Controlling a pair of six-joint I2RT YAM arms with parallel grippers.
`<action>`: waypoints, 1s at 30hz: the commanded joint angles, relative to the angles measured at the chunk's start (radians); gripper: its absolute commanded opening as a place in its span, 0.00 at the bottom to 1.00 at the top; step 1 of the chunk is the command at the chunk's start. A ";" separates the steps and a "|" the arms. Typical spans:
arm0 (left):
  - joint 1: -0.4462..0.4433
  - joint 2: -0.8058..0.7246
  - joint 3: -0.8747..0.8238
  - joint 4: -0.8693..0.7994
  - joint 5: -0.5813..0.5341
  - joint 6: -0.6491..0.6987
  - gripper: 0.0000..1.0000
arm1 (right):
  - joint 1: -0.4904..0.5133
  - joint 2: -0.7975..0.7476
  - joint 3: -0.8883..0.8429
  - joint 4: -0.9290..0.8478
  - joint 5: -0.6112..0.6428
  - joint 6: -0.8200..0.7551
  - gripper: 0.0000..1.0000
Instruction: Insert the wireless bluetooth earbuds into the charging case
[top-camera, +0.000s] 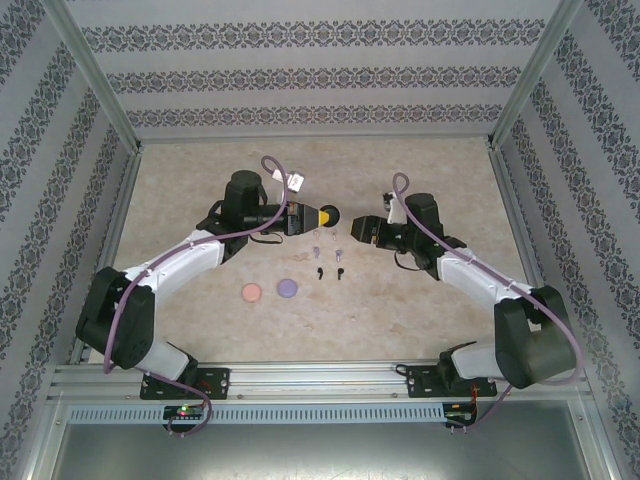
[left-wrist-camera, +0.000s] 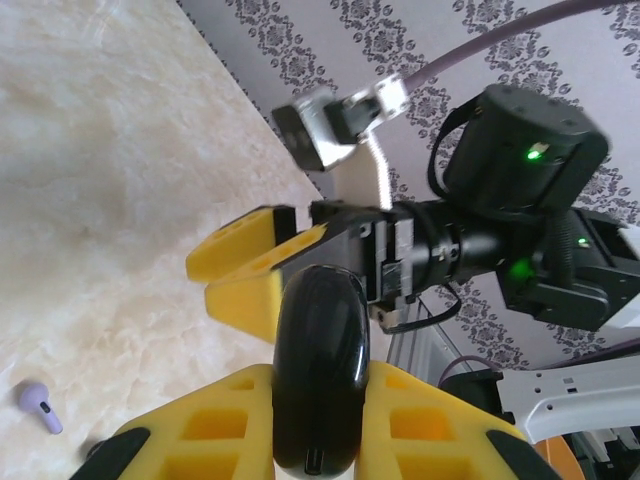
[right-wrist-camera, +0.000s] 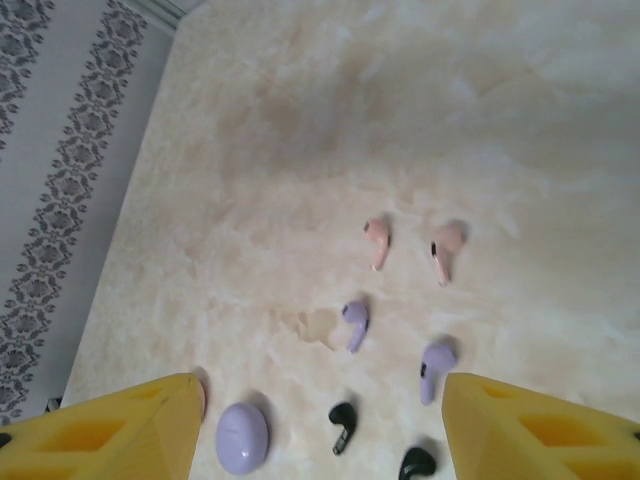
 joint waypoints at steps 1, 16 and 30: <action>-0.003 -0.027 0.020 0.039 0.023 0.000 0.00 | -0.001 -0.080 -0.014 0.010 -0.023 0.018 0.66; -0.003 -0.006 0.030 0.025 0.014 0.008 0.00 | 0.118 -0.104 0.154 0.017 -0.039 0.038 0.68; -0.004 -0.016 0.057 0.020 0.023 0.006 0.00 | 0.051 -0.001 0.046 0.075 -0.006 0.045 0.64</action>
